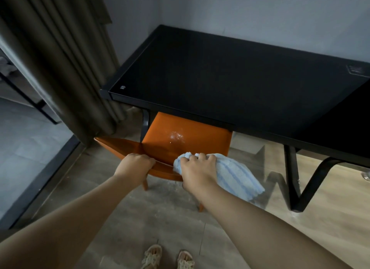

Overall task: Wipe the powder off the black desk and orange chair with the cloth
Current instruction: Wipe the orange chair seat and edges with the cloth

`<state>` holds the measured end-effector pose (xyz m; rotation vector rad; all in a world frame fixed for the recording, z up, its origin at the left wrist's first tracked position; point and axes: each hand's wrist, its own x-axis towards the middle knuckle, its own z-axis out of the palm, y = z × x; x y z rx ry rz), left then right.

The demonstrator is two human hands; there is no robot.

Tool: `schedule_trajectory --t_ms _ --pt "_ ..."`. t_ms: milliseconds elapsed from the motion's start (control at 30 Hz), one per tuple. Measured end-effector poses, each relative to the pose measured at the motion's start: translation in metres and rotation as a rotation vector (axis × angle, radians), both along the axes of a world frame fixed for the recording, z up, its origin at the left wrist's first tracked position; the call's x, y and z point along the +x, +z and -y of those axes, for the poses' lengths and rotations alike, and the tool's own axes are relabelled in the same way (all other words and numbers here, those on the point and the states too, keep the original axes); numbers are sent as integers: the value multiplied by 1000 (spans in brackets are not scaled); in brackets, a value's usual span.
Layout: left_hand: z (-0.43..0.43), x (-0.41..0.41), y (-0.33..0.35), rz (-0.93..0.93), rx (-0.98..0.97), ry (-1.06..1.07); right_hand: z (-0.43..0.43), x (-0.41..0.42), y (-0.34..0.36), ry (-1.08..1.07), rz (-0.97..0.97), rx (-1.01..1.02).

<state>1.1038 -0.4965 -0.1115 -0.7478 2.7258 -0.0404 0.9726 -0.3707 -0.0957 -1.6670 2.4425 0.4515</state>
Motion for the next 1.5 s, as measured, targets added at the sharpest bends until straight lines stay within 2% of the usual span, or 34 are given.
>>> schedule_trajectory --t_ms 167,333,600,1033,1167,1433,1500 --pt "8 -3 0 80 -37 -112 0 -1 2 13 11 -20" --pt "15 -1 3 138 55 -170 2 -5 7 78 39 -32" --pt "12 18 -3 -73 51 -255 -16 3 10 113 7 -77" --pt "-55 108 3 -186 172 -296 -97 88 14 85 72 -59" --pt "-84 140 8 -274 122 -387 -126 111 14 106 107 -67" --pt "-167 185 5 -291 154 -307 -197 145 7 218 176 -115" --pt "-184 195 6 -170 128 -233 -213 152 7 253 199 -110"
